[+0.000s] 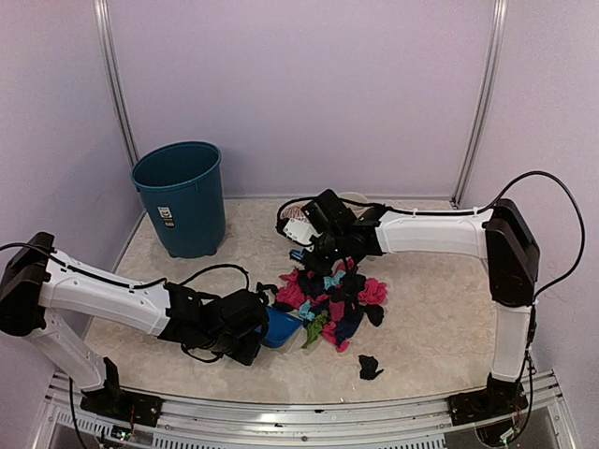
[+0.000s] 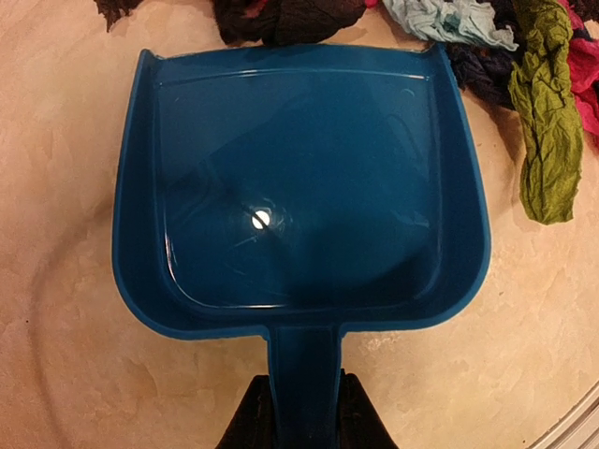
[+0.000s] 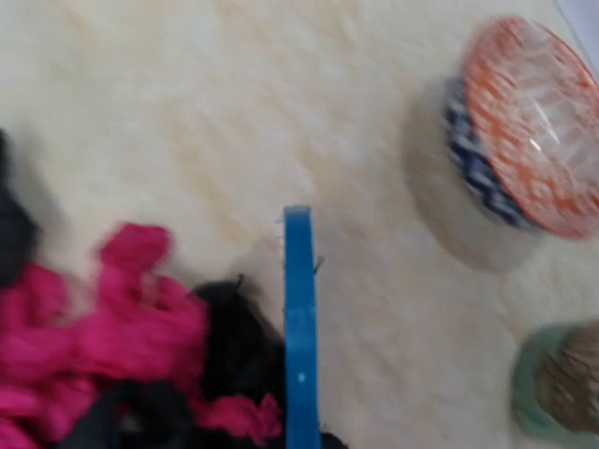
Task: Sweep away the paper scraps from the table
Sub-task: Sweep the paper scraps into the dustpan.
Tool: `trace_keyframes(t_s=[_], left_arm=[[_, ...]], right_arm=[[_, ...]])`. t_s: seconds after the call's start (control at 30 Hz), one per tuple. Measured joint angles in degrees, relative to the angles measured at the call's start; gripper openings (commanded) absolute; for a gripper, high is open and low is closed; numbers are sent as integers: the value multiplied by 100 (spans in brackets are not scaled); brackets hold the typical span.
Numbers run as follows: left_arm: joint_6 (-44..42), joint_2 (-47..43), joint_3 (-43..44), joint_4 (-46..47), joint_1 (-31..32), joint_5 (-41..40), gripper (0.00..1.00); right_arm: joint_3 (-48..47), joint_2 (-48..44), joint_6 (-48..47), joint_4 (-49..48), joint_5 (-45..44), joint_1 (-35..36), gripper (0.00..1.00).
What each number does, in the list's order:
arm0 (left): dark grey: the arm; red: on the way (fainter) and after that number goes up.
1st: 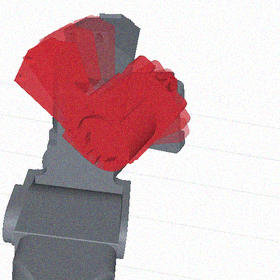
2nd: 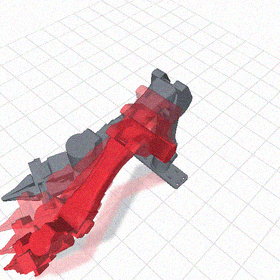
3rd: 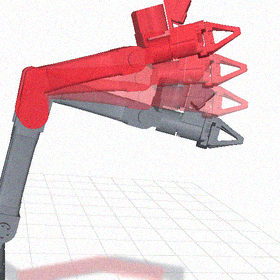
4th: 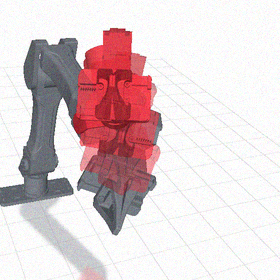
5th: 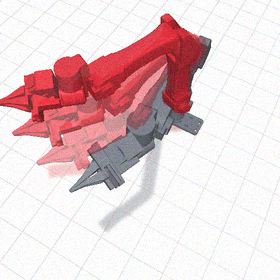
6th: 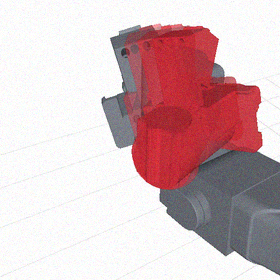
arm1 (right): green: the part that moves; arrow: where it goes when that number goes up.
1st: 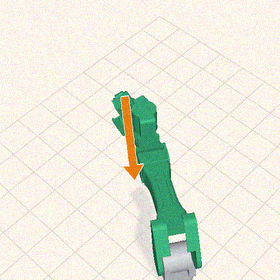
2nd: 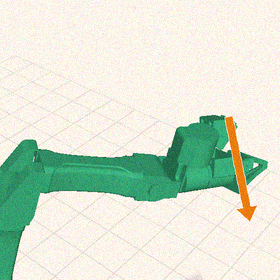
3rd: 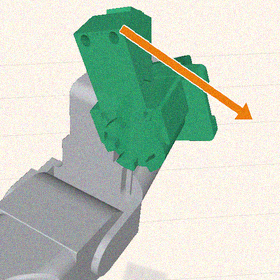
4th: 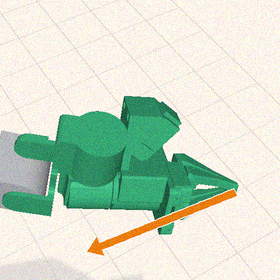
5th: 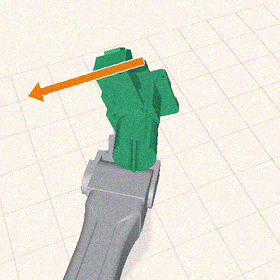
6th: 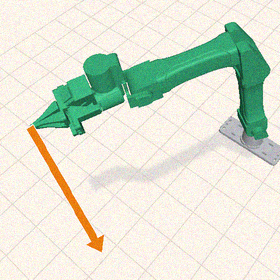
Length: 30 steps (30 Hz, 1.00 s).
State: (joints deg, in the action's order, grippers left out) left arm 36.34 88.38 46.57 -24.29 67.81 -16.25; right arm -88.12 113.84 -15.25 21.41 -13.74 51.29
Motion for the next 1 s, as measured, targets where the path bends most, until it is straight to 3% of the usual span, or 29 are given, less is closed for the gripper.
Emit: trace_keyframes(t_s=[0.4, 0.8, 1.0], left_arm=[[-87, 39, -245, 428, -133, 109, 0], [-186, 74, -352, 697, -190, 142, 0], [-195, 81, -420, 839, -190, 136, 0]], right_arm=[[2, -28, 243, 271, 616, 468, 0], [680, -776, 752, 269, 1239, 920, 0], [785, -1102, 957, 271, 990, 968, 0]])
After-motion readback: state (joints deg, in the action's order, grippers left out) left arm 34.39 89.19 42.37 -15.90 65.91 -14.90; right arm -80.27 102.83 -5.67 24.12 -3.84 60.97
